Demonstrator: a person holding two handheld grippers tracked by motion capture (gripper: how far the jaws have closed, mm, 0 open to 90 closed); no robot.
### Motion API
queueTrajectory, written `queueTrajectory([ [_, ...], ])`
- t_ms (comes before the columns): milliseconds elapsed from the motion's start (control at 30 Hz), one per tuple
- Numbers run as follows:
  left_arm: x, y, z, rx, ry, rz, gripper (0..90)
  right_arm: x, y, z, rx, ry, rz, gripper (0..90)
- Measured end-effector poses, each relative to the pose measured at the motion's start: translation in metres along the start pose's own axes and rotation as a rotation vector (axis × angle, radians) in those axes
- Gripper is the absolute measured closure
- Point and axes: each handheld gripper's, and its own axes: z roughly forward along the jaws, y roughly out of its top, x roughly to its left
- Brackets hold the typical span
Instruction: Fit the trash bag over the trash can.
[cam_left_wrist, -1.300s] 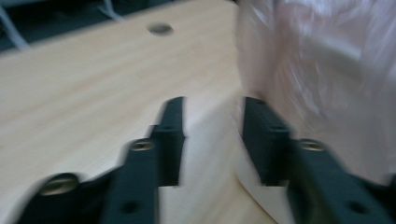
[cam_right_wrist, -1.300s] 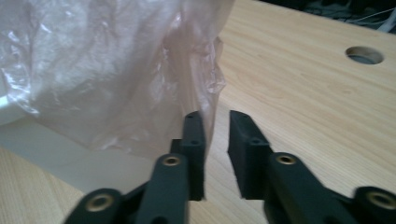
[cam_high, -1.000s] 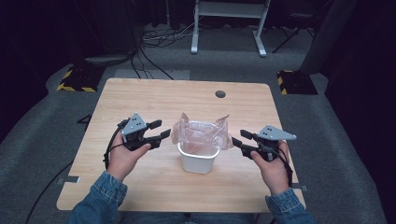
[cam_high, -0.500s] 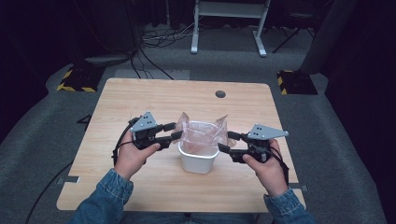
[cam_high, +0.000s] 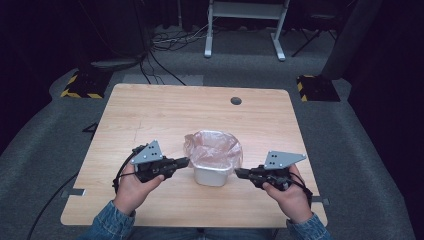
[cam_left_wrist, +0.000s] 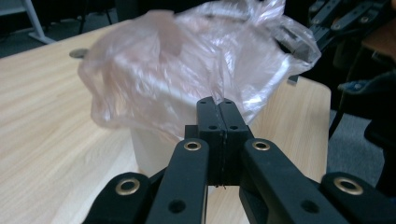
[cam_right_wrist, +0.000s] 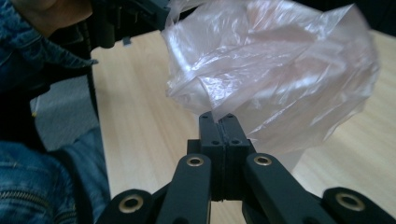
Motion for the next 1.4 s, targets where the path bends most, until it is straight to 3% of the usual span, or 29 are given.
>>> queueTrajectory([
  [133, 0.0, -0.012, 0.006, 0.069, -0.006, 0.016, 90.0, 0.0, -0.006, 0.006, 0.042, 0.024, 0.005, 90.0],
  [200, 0.002, -0.018, 0.01, 0.097, -0.016, -0.003, 90.0, -0.002, -0.011, 0.009, 0.06, 0.029, 0.016, 90.0],
  [400, 0.009, -0.029, 0.022, 0.18, 0.025, 0.009, 90.0, -0.007, -0.022, 0.021, 0.106, 0.016, 0.045, 90.0],
  [567, 0.019, -0.037, 0.035, 0.22, 0.044, -0.024, 90.0, -0.015, -0.031, 0.028, 0.125, -0.012, 0.072, 90.0],
  [700, 0.022, -0.042, 0.037, 0.208, 0.035, -0.051, 90.0, -0.017, -0.034, 0.027, 0.124, -0.028, 0.082, 90.0],
  [767, 0.021, -0.041, 0.032, 0.184, 0.074, -0.034, 79.7, -0.016, -0.033, 0.022, 0.102, -0.043, 0.086, 73.5],
  [800, 0.021, -0.04, 0.028, 0.173, 0.079, -0.038, 73.1, -0.015, -0.032, 0.019, 0.083, -0.06, 0.091, 62.1],
  [900, 0.019, -0.037, 0.015, 0.115, 0.086, -0.037, 54.4, -0.013, -0.027, 0.008, 0.059, -0.082, 0.081, 40.3],
  [933, 0.018, -0.035, 0.01, 0.099, 0.085, -0.042, 50.7, -0.012, -0.025, 0.004, 0.055, -0.078, 0.077, 35.3],
  [1067, 0.019, -0.026, -0.001, 0.005, 0.077, -0.072, 43.5, -0.006, -0.013, -0.01, -0.004, -0.078, 0.074, 30.5],
  [1200, 0.019, -0.017, -0.001, -0.031, 0.064, -0.058, 40.1, -0.004, 0.003, -0.01, -0.038, -0.077, 0.079, 38.8],
  [1267, 0.018, -0.013, -0.002, -0.062, 0.035, -0.07, 40.0, -0.006, 0.009, -0.007, -0.023, -0.094, 0.061, 58.7],
  [1400, 0.017, -0.01, -0.005, -0.106, 0.0, -0.086, 37.9, -0.012, 0.013, -0.003, 0.016, -0.114, 0.07, 82.2],
])
